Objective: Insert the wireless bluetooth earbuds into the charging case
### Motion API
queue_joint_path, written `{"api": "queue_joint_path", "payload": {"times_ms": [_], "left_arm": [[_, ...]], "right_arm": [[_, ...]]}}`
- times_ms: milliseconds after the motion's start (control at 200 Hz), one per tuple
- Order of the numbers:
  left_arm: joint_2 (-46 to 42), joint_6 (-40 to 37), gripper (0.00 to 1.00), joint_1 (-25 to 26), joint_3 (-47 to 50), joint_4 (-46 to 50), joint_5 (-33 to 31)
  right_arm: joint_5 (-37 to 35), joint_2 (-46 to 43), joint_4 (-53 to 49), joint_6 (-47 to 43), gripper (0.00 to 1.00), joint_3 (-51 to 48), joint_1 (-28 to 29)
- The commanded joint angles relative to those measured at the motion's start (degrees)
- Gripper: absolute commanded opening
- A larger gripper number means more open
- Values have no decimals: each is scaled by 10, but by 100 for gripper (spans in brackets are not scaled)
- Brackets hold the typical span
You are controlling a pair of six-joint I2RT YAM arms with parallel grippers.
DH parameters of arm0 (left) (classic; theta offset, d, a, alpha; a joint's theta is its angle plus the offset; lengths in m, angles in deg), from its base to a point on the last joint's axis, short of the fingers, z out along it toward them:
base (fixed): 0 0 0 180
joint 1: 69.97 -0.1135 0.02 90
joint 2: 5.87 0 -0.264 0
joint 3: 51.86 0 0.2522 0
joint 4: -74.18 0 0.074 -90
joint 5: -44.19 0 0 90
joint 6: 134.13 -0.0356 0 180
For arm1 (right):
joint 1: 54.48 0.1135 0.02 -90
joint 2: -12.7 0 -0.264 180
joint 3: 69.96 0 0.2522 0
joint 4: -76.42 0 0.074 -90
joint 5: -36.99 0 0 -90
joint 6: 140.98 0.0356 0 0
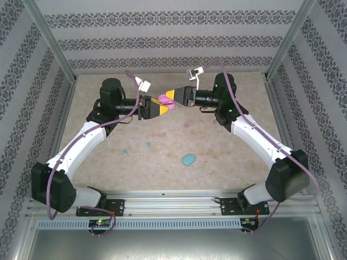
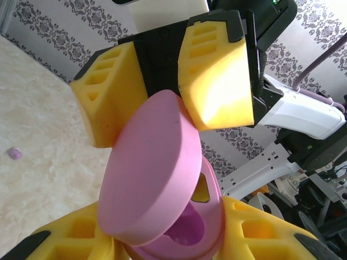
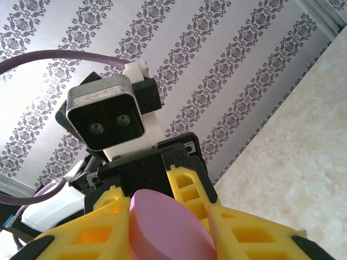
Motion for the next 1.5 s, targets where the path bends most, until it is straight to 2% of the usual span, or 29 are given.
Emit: {"api": "queue_joint_path", "payload": {"times_ms": [0,210,295,330,430,530,624,804,849,944,1034,1069,1119,1149,1239,1389,1499], "left_arm": [[-13,-5,10,17,-30,-107,86],[-11,-4,11,16,-34,-107,89],[-8,1,11,16,-36,-110,90],[-6,7,11,15,-36,-117,91],[-1,26,10,16,-39,-139,97],[2,42,10,15,-41,-154,99],[4,53,10,15,-41,-165,101],[2,51,10,15,-39,-165,101],[1,47,10,15,-39,-163,101],[-1,27,10,14,-40,-142,100],[-11,-32,11,12,-42,-78,90],[-18,-76,16,12,-45,-31,77],[-32,-156,30,11,-50,54,48],[-41,-202,35,10,-53,101,27],[-64,-291,51,10,-55,188,-17],[-106,-354,75,8,-41,237,-64],[-132,-347,84,3,-8,207,-67]], "right_arm": [[-28,26,-64,-14,18,-17,2],[-52,15,-110,-48,4,-13,-1],[-69,3,-125,-74,3,-11,0],[-71,-1,-132,-86,7,-9,1],[-68,-13,-158,-127,31,1,4],[-60,-19,-183,-165,44,7,5],[-45,-18,-192,-178,48,10,5],[-5,-15,-170,-164,51,8,9],[1,-16,-172,-166,47,10,11],[9,-15,-185,-175,29,17,13],[-2,-19,-209,-197,14,27,13],[-9,-22,-218,-208,10,32,13],[-27,-27,-237,-230,5,40,15],[-45,-32,-256,-250,3,46,18],[-93,-48,-304,-320,0,68,36],[-156,-82,-310,-394,0,65,57],[-198,-110,-291,-459,0,38,67]]}}
